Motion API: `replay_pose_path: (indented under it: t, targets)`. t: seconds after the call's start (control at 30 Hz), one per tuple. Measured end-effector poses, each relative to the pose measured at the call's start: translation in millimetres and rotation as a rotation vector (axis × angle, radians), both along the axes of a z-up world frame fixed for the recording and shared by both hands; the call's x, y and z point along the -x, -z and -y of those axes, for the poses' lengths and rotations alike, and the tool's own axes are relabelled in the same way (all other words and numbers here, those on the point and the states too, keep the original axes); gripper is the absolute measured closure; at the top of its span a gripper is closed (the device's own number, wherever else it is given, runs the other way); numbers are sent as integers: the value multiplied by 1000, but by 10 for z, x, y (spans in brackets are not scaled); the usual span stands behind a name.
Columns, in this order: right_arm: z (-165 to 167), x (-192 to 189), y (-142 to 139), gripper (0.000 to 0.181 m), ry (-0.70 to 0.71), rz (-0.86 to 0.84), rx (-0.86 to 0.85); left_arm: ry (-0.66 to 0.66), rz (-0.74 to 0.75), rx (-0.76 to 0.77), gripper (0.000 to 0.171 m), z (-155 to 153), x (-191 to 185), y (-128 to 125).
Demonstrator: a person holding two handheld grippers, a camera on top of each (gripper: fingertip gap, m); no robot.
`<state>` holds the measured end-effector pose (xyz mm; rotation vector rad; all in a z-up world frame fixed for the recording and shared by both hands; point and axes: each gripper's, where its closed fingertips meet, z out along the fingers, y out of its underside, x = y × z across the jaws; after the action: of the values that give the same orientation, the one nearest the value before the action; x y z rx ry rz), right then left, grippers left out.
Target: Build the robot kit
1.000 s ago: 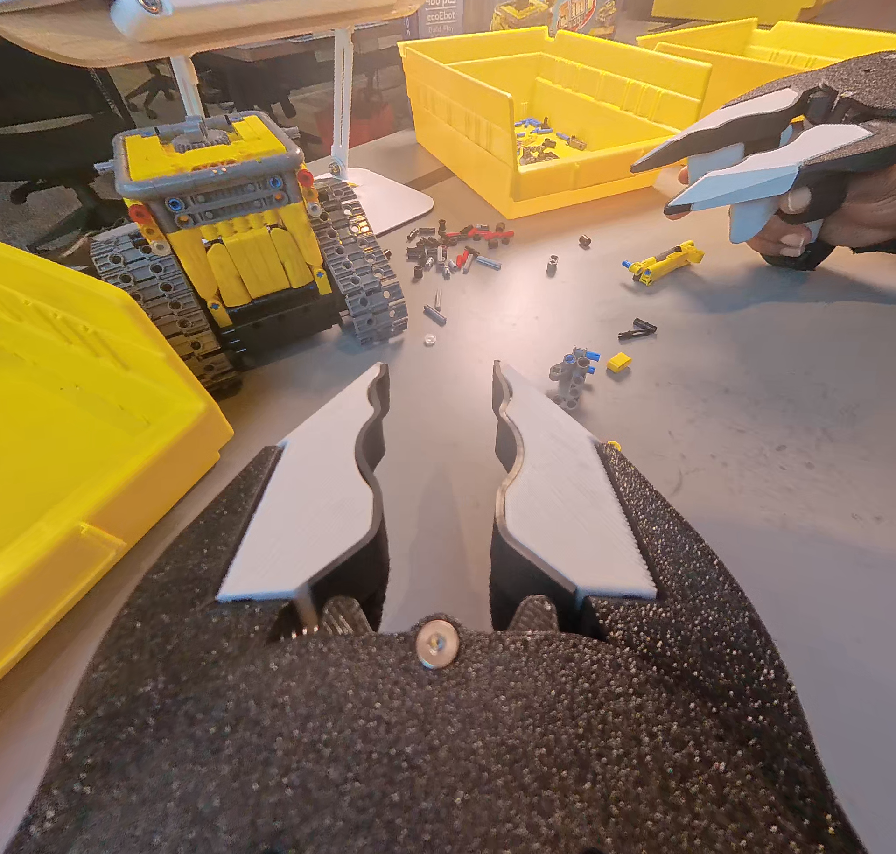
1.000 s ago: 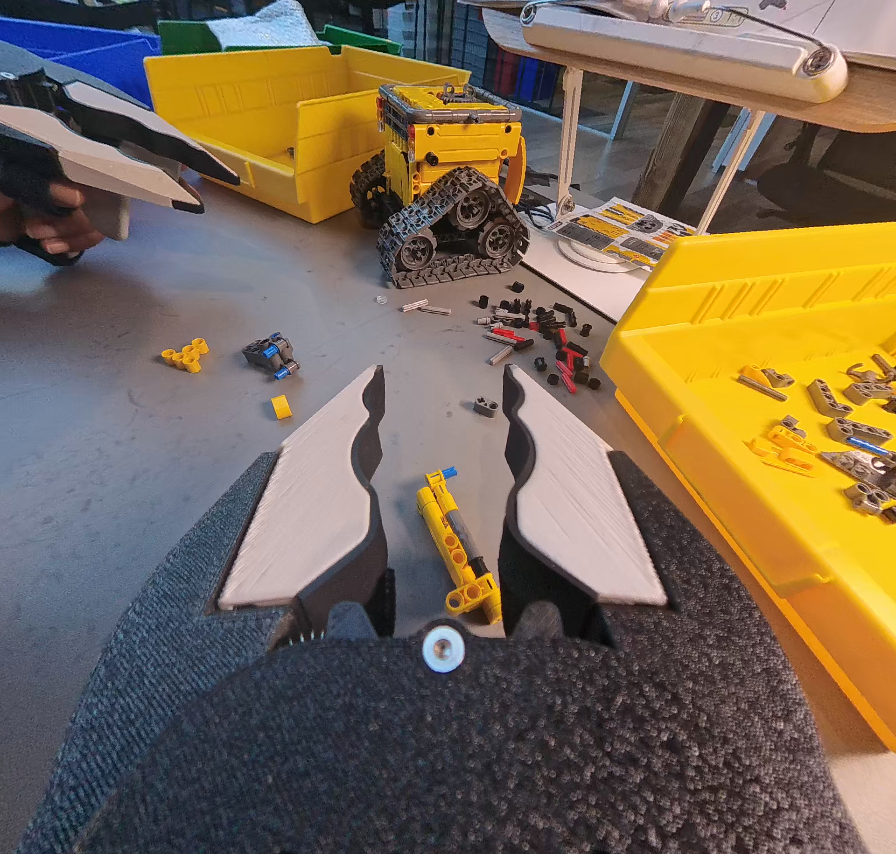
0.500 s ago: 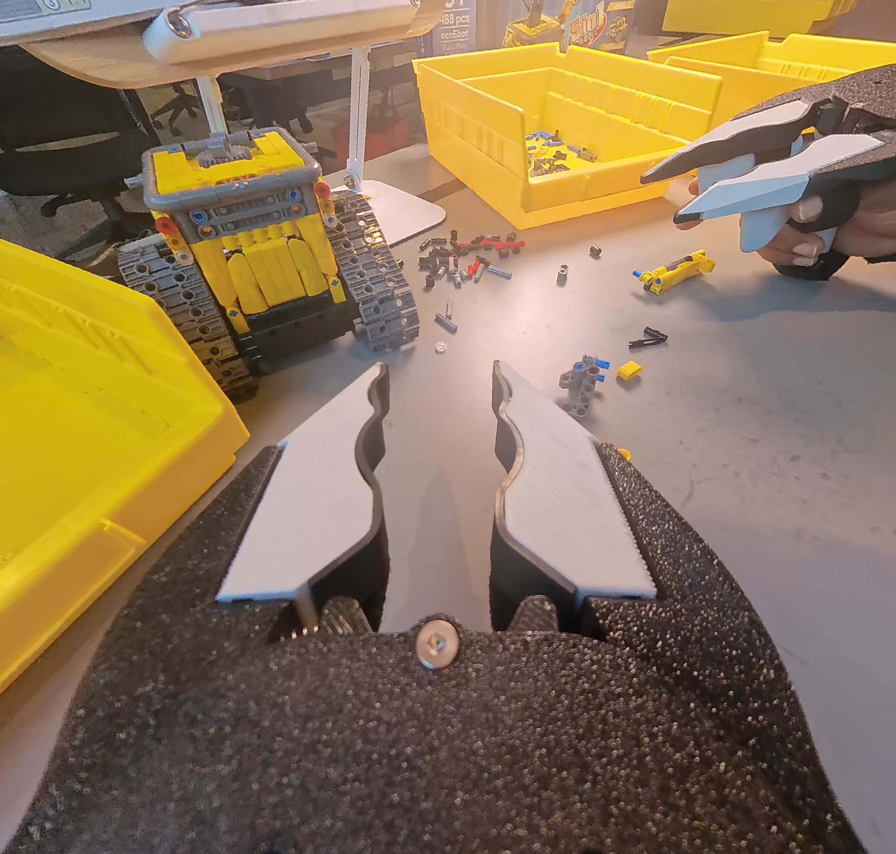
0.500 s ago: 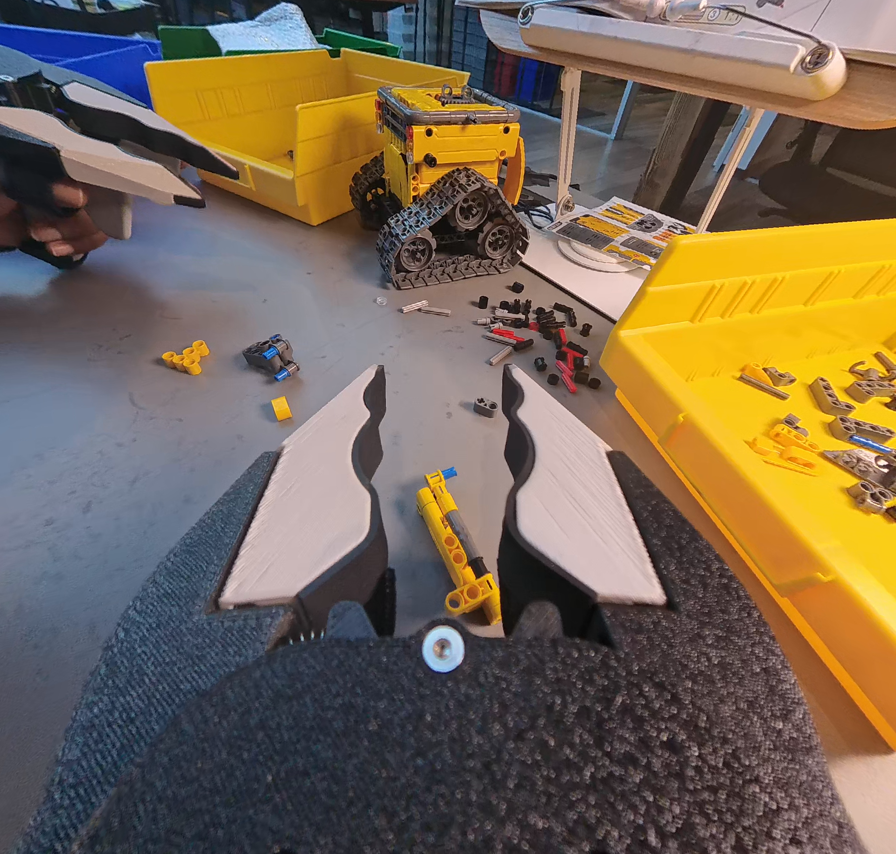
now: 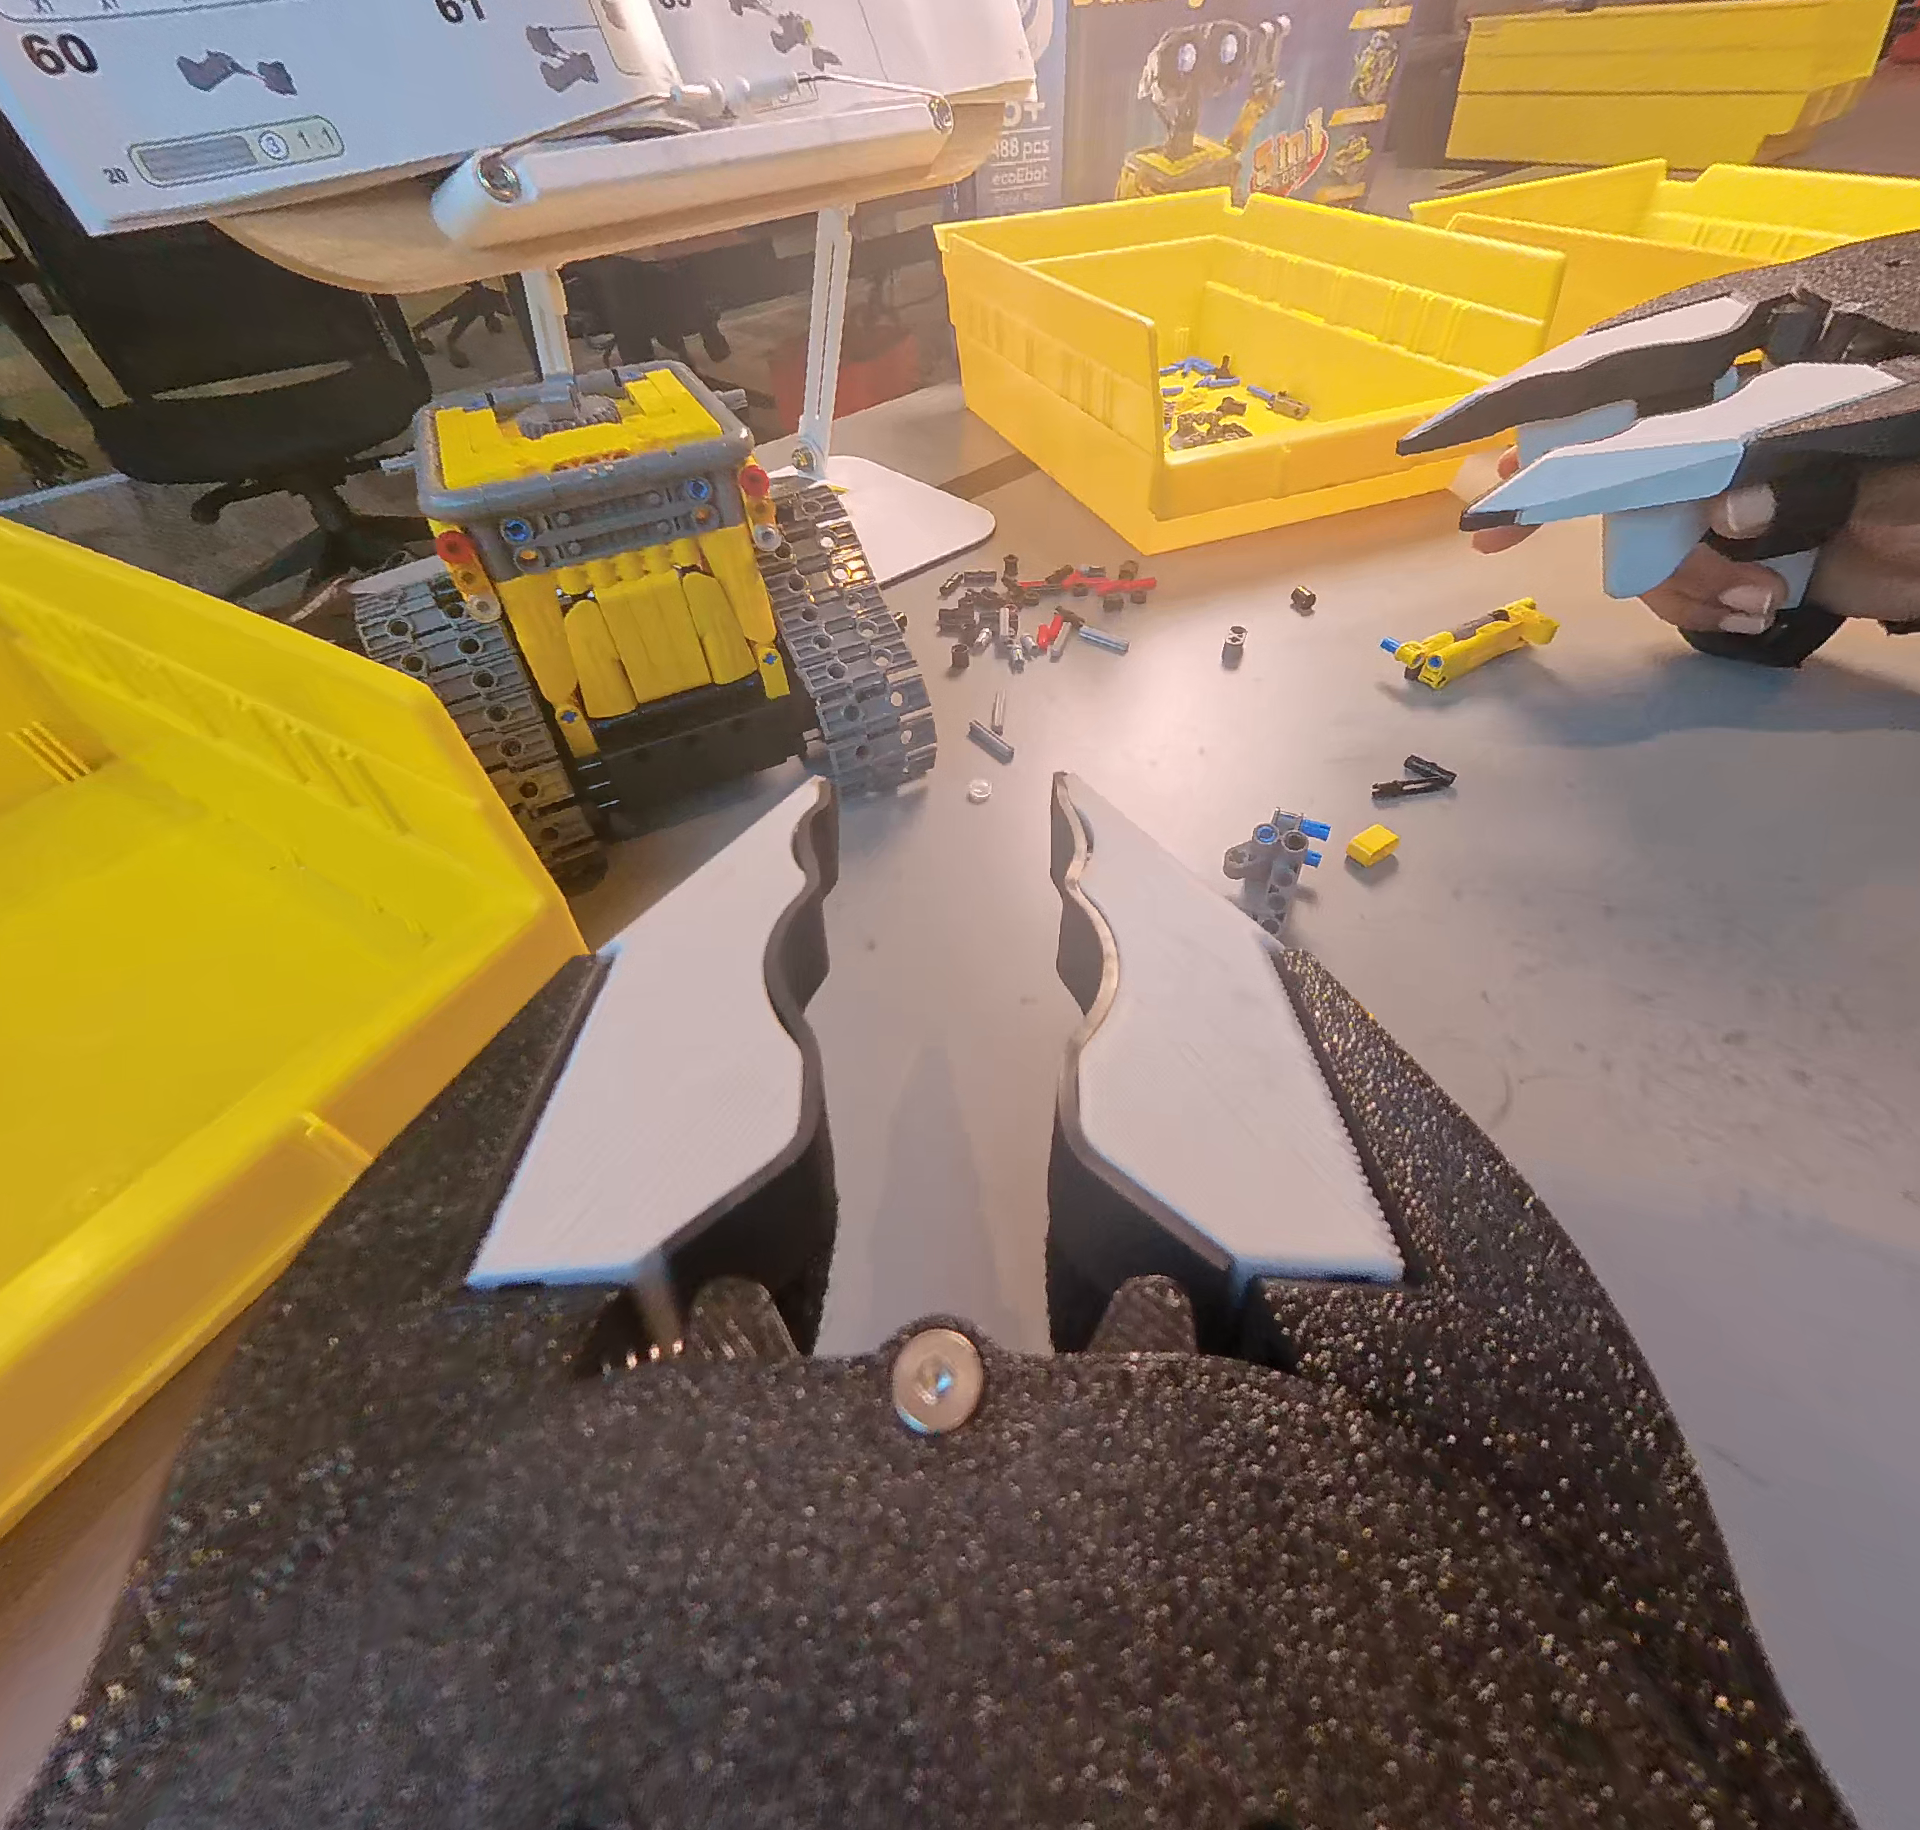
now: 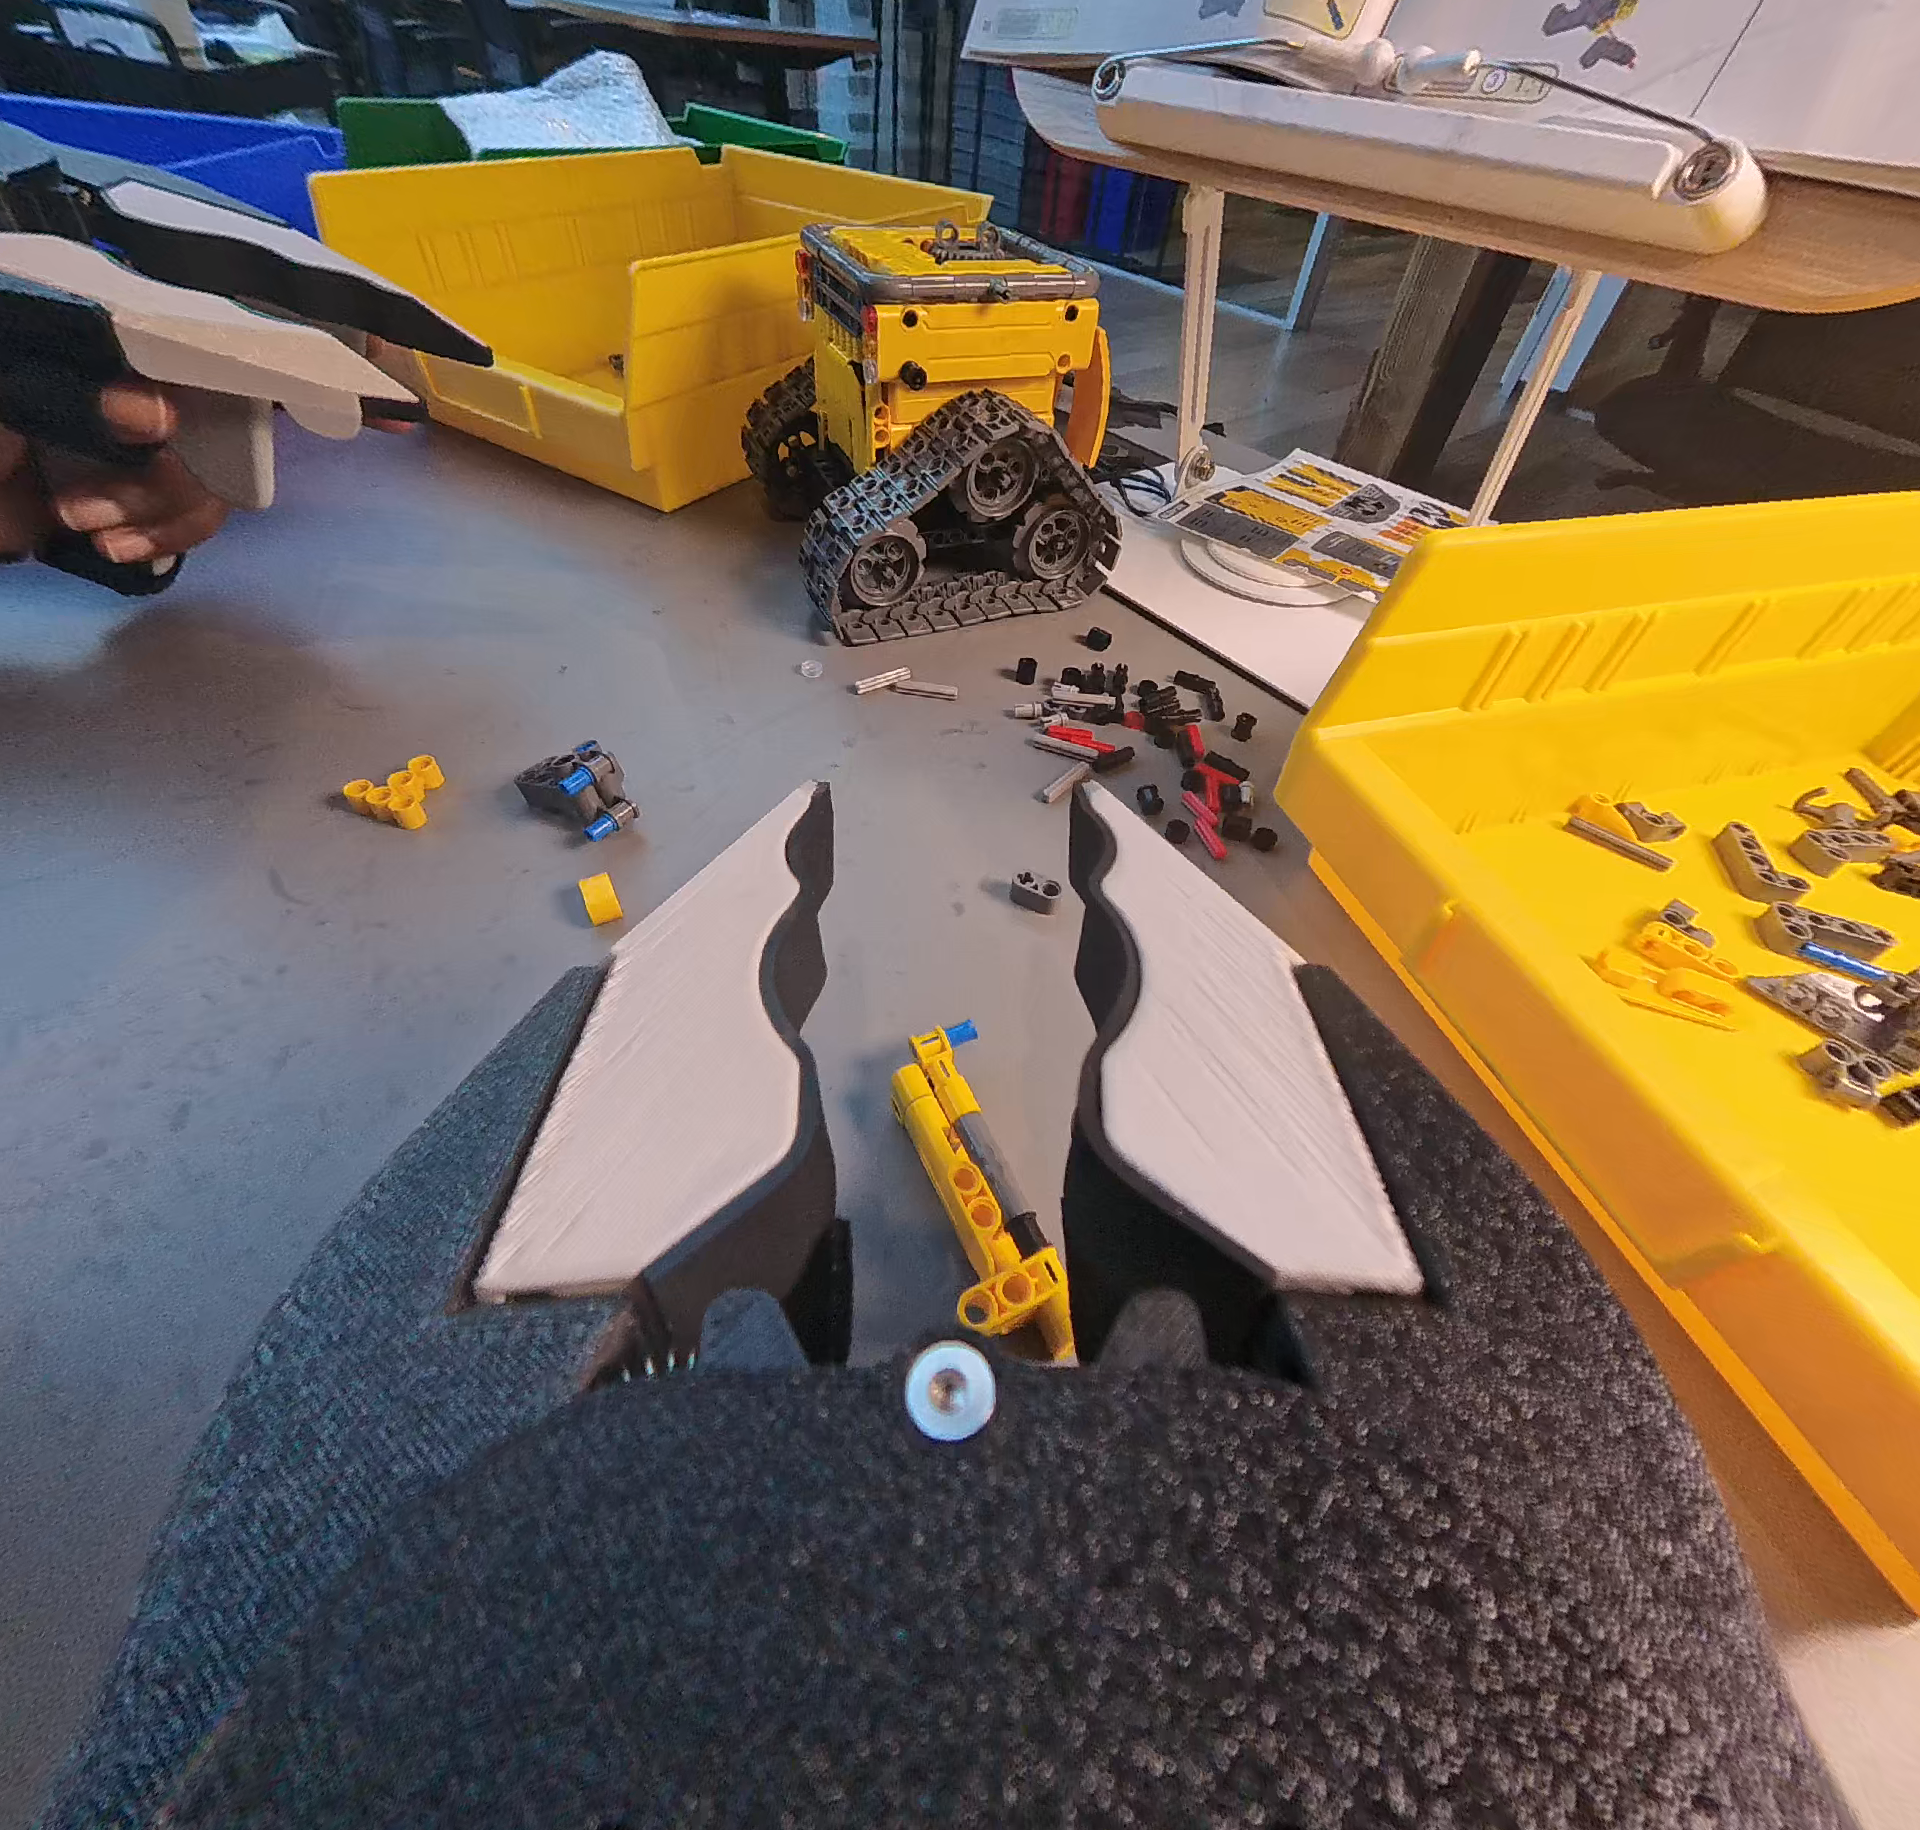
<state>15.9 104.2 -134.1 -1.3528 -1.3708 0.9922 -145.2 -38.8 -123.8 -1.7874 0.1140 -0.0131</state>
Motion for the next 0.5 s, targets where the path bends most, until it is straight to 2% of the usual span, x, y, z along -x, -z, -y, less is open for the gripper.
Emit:
replay_pose_path:
  t: [0.13,0.2,0.3,0.4,0.5]
  targets:
    - [-23,34,-64,138,16,-27,-14,-5,-2,-2,132,0,4,-5]
    - [-87,111,-198,140,32,-59,-32,-10,4,1,132,-8,8,7]
    - [-287,293,-564,147,80,-122,-74,-7,16,2,132,-22,-3,18]
    - [-536,514,-1039,167,134,-222,-114,-3,17,0,133,-22,-22,12]
    - [-803,790,-1441,173,169,-295,-130,-13,-2,-10,133,-8,-12,-19]
